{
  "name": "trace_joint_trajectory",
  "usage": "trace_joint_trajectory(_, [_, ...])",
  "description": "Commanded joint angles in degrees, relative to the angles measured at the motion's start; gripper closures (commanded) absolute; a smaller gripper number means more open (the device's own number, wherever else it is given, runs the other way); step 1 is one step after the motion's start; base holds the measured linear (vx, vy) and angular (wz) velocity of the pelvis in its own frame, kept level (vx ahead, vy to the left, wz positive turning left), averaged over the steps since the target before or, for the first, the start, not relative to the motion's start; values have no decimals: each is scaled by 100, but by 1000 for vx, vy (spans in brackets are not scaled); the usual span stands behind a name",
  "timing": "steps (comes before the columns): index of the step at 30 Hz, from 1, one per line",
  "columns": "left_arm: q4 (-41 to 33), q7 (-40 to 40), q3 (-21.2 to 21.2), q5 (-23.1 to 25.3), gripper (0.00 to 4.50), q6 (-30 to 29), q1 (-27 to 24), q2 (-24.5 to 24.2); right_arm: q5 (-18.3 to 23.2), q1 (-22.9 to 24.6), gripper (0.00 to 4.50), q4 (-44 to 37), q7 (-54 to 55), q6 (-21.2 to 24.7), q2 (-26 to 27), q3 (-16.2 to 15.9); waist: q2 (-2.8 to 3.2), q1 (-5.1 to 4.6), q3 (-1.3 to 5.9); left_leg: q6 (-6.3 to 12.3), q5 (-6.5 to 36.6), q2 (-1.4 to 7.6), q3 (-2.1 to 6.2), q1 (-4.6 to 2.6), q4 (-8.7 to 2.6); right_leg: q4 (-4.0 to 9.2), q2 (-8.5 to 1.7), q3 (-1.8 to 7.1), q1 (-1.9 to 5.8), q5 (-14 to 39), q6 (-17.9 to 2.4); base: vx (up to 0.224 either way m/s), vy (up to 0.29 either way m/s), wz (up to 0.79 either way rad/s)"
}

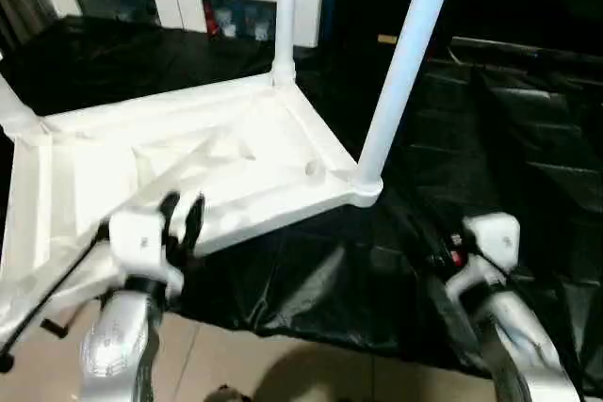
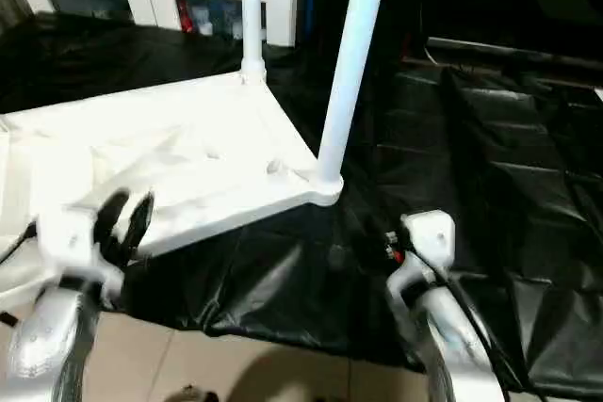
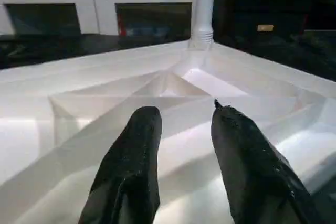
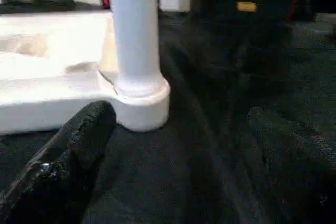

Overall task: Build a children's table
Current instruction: Rotate leg to tighten

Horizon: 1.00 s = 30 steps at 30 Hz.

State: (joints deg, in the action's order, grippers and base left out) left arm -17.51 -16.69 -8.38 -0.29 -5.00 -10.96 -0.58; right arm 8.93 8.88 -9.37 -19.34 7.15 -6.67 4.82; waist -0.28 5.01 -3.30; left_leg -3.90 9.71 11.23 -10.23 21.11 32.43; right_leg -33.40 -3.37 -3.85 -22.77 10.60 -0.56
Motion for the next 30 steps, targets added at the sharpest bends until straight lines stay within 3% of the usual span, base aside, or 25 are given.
trace_joint_trajectory(1, [-134, 100, 141, 36, 265, -149, 3, 26, -28, 92, 0, -132, 89, 24, 13, 61, 36, -30, 252, 95, 2282, 206, 111, -46, -417, 566, -375, 286, 154, 2378, -237, 0, 0, 0])
trace_joint_trajectory(3, [4, 53, 212, 61, 265, -240, 104, -15, -54, 117, 0, -137, 140, 106, 16, -3, 46, -40, 249, 121, 2295, 182, 117, -40, -407, 592, -374, 276, 146, 2576, -137, 0, 0, 0])
trace_joint_trajectory(4, [105, 37, 230, 90, 265, -237, 189, -55, -67, 113, 0, -151, 170, 193, 15, -52, 156, -46, 251, 92, 2330, 176, 127, -68, -409, 620, -360, 270, 123, 2658, -80, 0, 0, 0])
trace_joint_trajectory(9, [186, -41, 281, -44, 265, -32, 330, -162, -129, 114, 0, -154, 138, 294, -29, -239, 140, -56, 295, 294, 2089, 111, 112, 17, -367, 602, -479, 330, 192, 2676, -126, 0, 0, 0])
trace_joint_trajectory(10, [202, -8, 288, -2, 265, -25, 344, -186, -109, 120, 0, -114, 80, 247, -35, -267, 168, -86, 338, 124, 2086, 115, -134, -245, -120, 774, -309, 581, -100, 3039, 42, 0, 0, 0])
trace_joint_trajectory(11, [215, 45, 312, 43, 265, -70, 369, -234, -65, 74, 0, -11, 73, 187, -11, -245, 26, -39, 313, 112, 2185, -4, -137, -161, -21, 741, -362, 787, -16, 3713, 166, 0, 0, 0])
trace_joint_trajectory(12, [211, 59, 318, 48, 265, -97, 381, -238, -43, 44, 0, 24, 82, 180, -2, -222, 30, 42, 354, 185, 1967, -14, -106, -75, 0, 698, -437, 982, 99, 3699, 184, 5, 34, -45])
trace_joint_trajectory(13, [225, 71, 307, 47, 265, -73, 385, -244, -30, 17, 0, 59, 101, 178, 20, -215, -45, 131, 315, 423, 1776, -78, -9, -19, 229, 808, -607, 1348, 130, 4149, 158, 51, 86, -55])
trace_joint_trajectory(14, [225, 71, 307, 47, 265, -73, 385, -244, -30, 17, 0, 59, 101, 178, 20, -215, -27, 226, 305, 570, 1535, -111, 158, 74, 483, 883, -810, 1758, 221, 4430, 21, 51, 86, -55])
trace_joint_trajectory(15, [263, 76, 305, 57, 265, -41, 412, -287, -18, -46, 0, 120, 119, 169, 43, -246, -6, 260, 286, 570, 1477, -107, 264, 99, 557, 913, -818, 1915, 236, 4466, -105, 7, 160, -58])
trace_joint_trajectory(16, [300, 78, 308, 68, 265, 7, 457, -324, -20, -122, 0, 192, 128, 129, 63, -283, -147, 231, 278, 927, 1151, -223, 615, 453, 482, 720, -813, 1707, 445, 3768, -392, 3, 219, -60])
trace_joint_trajectory(17, [349, 84, 301, 58, 265, 45, 487, -348, -18, -182, 0, 284, 127, 110, 91, -309, 45, 222, 344, 1121, 923, -226, 667, 370, 424, 745, -774, 1652, 341, 3404, -572, 3, 219, -60])
trace_joint_trajectory(18, [349, 84, 301, 58, 265, 45, 487, -348, -18, -182, 0, 284, 127, 110, 91, -309, 87, 179, 335, 1360, 947, -226, 689, 300, 382, 767, -713, 1565, 212, 3189, -630, -26, 281, -27])
trace_joint_trajectory(19, [417, 132, 276, 56, 265, 95, 516, -353, -61, -253, 0, 401, 147, 75, 106, -347, 223, 21, 333, 1773, 1153, -215, 688, 154, 38, 629, -381, 1229, 88, 2780, -701, -39, 307, 0])
trace_joint_trajectory(20, [444, 160, 265, 54, 265, 107, 525, -347, -81, -284, 0, 444, 156, 63, 106, -360, 378, -217, 341, 2284, 1604, -281, 672, -174, -246, 228, 184, 618, -196, 2190, -655, -39, 307, 0])
trace_joint_trajectory(21, [471, 238, 237, 36, 265, 72, 522, -317, -98, -307, 0, 452, 173, 63, 98, -381, 471, -329, 339, 2453, 1735, -259, 679, -127, -407, -167, 302, 306, -218, 1793, -562, -40, 314, 1])
trace_joint_trajectory(22, [449, 289, 263, 95, 265, 74, 521, -332, -34, -310, 0, 351, 155, 95, 112, -375, 482, -395, 363, 2750, 1326, -127, 806, -179, -468, -858, 237, -62, -225, 1102, -304, -61, 305, 7])
trace_joint_trajectory(23, [433, 285, 291, 111, 265, 86, 515, -341, 23, -304, 0, 299, 133, 104, 125, -358, 487, -326, 273, 2723, 864, 10, 761, -155, -440, -946, 145, -180, -351, 928, -175, -61, 305, 7])
trace_joint_trajectory(24, [459, 340, 346, 231, 265, 136, 506, -378, 63, -302, 0, 290, 147, 92, 155, -330, 439, -363, 269, 2659, 813, 59, 808, -136, -437, -916, 80, -196, -272, 877, -169, -59, 260, -3])
trace_joint_trajectory(25, [459, 369, 370, 264, 265, 133, 506, -372, 48, -308, 0, 319, 158, 88, 145, -319, 406, -296, 293, 2021, 1184, 135, 926, -111, -489, -785, -20, -148, -132, 885, -132, -80, 223, -6])
trace_joint_trajectory(26, [463, 419, 398, 312, 265, 124, 516, -362, 39, -321, 0, 367, 162, 84, 133, -307, 273, -219, 360, 785, 2158, 282, 967, -77, -555, -552, -212, 39, -7, 613, -255, -80, 223, -6])
trace_joint_trajectory(27, [501, 428, 388, 302, 265, 143, 532, -381, 22, -336, 0, 412, 171, 63, 151, -324, 245, -212, 352, -7, 2876, 306, 1032, 29, -647, -533, -344, 139, 120, 497, -373, -122, 169, -2])
trace_joint_trajectory(28, [482, 443, 388, 261, 265, 129, 527, -359, -7, -345, 0, 450, 135, 37, 130, -357, 396, -274, 377, -1639, 4458, 314, 1186, 20, -821, -663, -228, 11, 96, 525, -477, -137, 141, 4])
trace_joint_trajectory(29, [471, 450, 393, 243, 265, 122, 526, -354, -30, -357, 0, 470, 128, 24, 116, -370, 411, -307, 348, -1984, 5195, 442, 1283, 78, -1008, -856, -84, -37, 113, 493, -96, -137, 141, 4])
trace_joint_trajectory(30, [471, 450, 393, 243, 265, 122, 526, -354, -30, -357, 0, 471, 128, 24, 116, -370, 475, -257, 333, -2101, 5309, 414, 1274, 89, -1099, -958, 8, -94, 72, 470, -20, -124, 118, 18])
